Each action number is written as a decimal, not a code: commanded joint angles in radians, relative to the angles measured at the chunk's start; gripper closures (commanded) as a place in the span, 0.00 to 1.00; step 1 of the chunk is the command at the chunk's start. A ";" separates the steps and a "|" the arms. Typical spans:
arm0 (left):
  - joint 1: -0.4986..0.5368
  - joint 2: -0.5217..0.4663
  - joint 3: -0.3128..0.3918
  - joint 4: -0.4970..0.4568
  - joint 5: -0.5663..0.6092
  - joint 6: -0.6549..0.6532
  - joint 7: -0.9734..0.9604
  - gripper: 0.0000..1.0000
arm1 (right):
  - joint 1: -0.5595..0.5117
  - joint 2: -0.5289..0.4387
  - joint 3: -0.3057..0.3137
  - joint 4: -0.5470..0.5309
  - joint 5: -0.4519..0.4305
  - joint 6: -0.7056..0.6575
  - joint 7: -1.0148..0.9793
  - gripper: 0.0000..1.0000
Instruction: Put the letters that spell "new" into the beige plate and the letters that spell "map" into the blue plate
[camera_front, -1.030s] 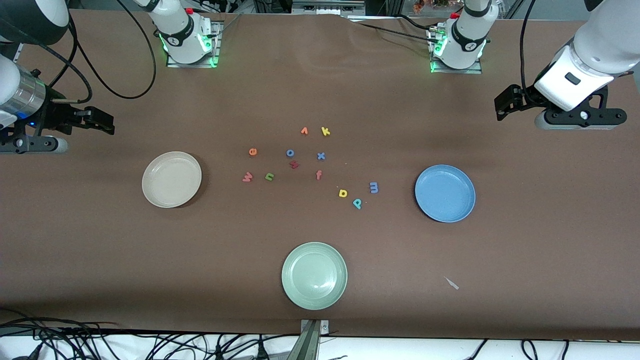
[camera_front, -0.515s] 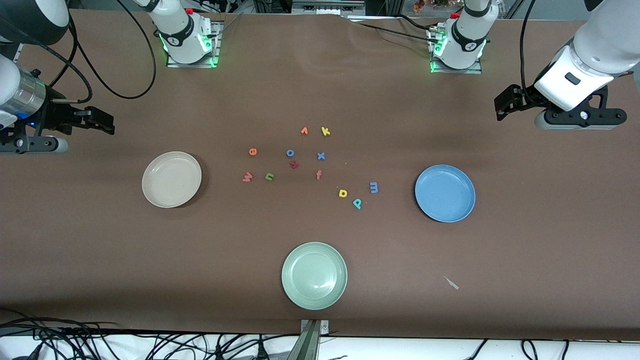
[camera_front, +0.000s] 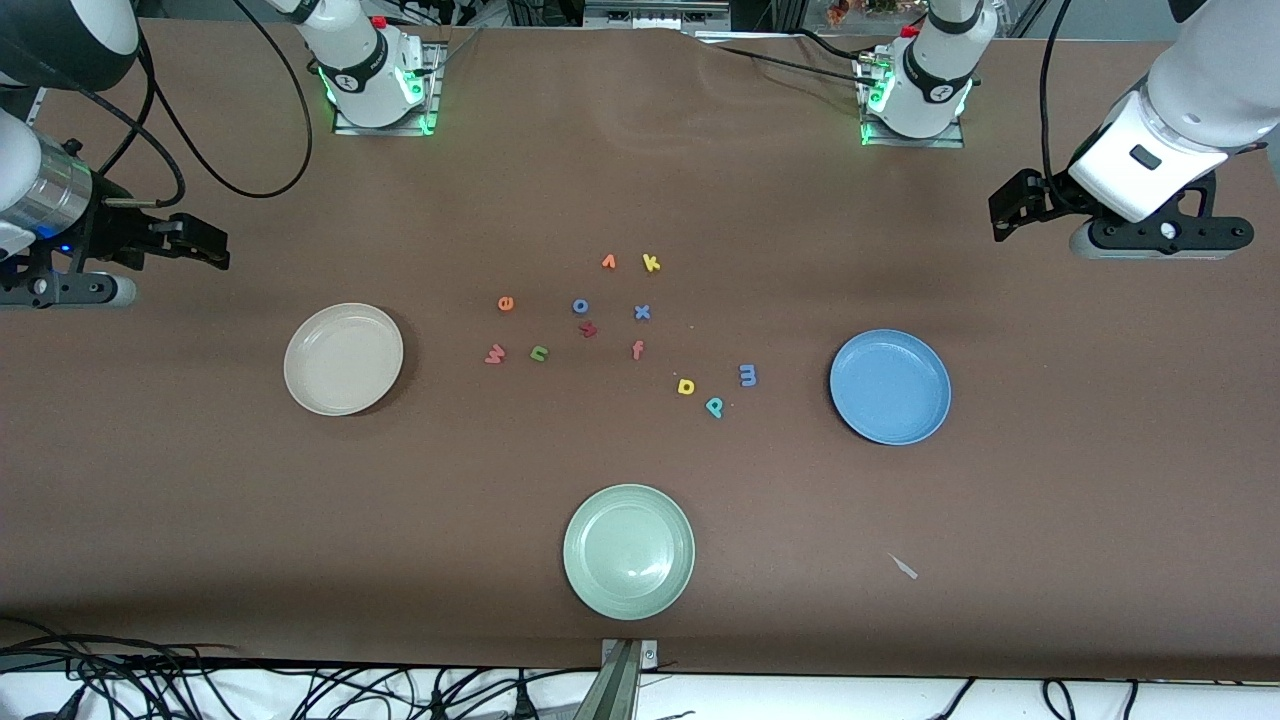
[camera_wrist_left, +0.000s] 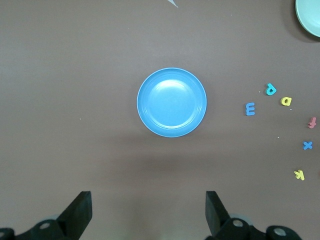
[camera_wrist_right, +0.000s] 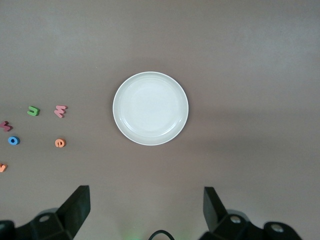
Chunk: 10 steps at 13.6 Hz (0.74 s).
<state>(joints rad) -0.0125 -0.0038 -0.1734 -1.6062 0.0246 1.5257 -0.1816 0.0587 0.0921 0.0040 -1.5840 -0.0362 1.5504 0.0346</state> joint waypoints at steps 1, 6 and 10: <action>-0.001 -0.001 0.000 0.016 -0.011 -0.018 0.007 0.00 | -0.002 -0.006 0.002 -0.005 -0.004 -0.001 -0.013 0.00; 0.000 -0.001 -0.008 0.015 -0.011 -0.019 0.007 0.00 | 0.000 -0.008 0.005 -0.004 -0.004 -0.003 -0.012 0.00; 0.000 -0.002 -0.008 0.014 -0.011 -0.019 0.007 0.00 | 0.000 -0.006 0.005 -0.004 -0.004 -0.001 -0.012 0.00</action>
<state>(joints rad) -0.0127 -0.0038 -0.1820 -1.6062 0.0246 1.5257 -0.1816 0.0590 0.0922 0.0058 -1.5840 -0.0362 1.5504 0.0346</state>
